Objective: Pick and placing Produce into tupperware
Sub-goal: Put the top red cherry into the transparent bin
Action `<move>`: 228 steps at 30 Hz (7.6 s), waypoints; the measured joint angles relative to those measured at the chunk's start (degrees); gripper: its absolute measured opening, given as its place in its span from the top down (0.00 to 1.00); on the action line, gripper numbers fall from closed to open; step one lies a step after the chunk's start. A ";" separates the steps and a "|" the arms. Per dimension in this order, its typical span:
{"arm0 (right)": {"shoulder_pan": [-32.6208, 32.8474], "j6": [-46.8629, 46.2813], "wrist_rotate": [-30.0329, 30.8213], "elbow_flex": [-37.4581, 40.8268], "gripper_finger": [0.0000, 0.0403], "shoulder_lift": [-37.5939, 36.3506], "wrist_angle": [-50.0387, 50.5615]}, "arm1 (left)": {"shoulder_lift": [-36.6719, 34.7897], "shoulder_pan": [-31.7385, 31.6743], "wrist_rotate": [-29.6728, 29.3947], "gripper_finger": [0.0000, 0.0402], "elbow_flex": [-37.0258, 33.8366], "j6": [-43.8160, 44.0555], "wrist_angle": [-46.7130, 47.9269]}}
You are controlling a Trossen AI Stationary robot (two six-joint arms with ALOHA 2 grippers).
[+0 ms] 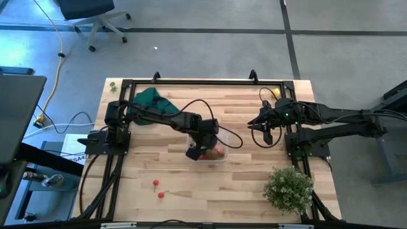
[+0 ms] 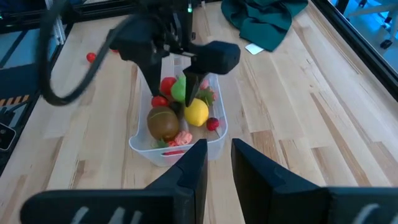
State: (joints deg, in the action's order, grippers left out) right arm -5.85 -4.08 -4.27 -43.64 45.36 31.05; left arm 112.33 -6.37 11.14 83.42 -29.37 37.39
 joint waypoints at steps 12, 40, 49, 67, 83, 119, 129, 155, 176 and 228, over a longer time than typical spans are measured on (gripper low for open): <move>0.00 0.00 0.00 0.00 0.85 0.00 0.00 | 0.00 1.21 0.40 0.42 19.27 4.18 27.20; 0.00 0.00 -0.01 0.00 0.85 -0.01 0.02 | -26.84 30.06 -14.64 0.49 -4.75 31.75 27.32; 0.00 0.00 -0.01 0.00 0.85 -0.02 0.00 | -35.02 38.48 -14.42 0.46 -28.03 41.40 8.91; -0.01 0.00 -0.02 0.00 0.85 -0.02 0.00 | -34.85 43.50 -10.25 0.46 -40.94 20.38 -2.88; -0.01 0.00 -0.01 0.00 0.85 0.00 0.00 | -34.56 43.47 -12.15 0.46 -45.75 14.38 -10.66; 0.00 0.00 -0.02 -0.01 0.85 -0.02 0.00 | -27.67 37.48 -4.54 0.46 -45.73 8.60 -13.28; 0.00 0.00 -0.01 0.00 0.85 -0.02 -0.02 | -25.08 37.46 -4.67 0.46 -45.57 9.48 -15.02; 0.00 0.00 0.00 0.00 0.85 0.00 0.00 | -25.05 37.46 -4.35 0.69 -45.66 11.81 -15.28; 0.00 0.00 -0.02 0.00 0.85 0.00 0.00 | -26.76 37.13 -4.80 0.73 -44.93 13.38 -16.28; -0.02 0.00 0.00 -0.01 0.85 -0.02 0.00 | 1.18 1.39 0.96 0.71 1.35 -1.21 4.40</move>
State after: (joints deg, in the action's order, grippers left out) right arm -5.87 -4.08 -4.27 -43.65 45.34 31.05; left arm 113.52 -4.98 12.10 84.77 -30.59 41.79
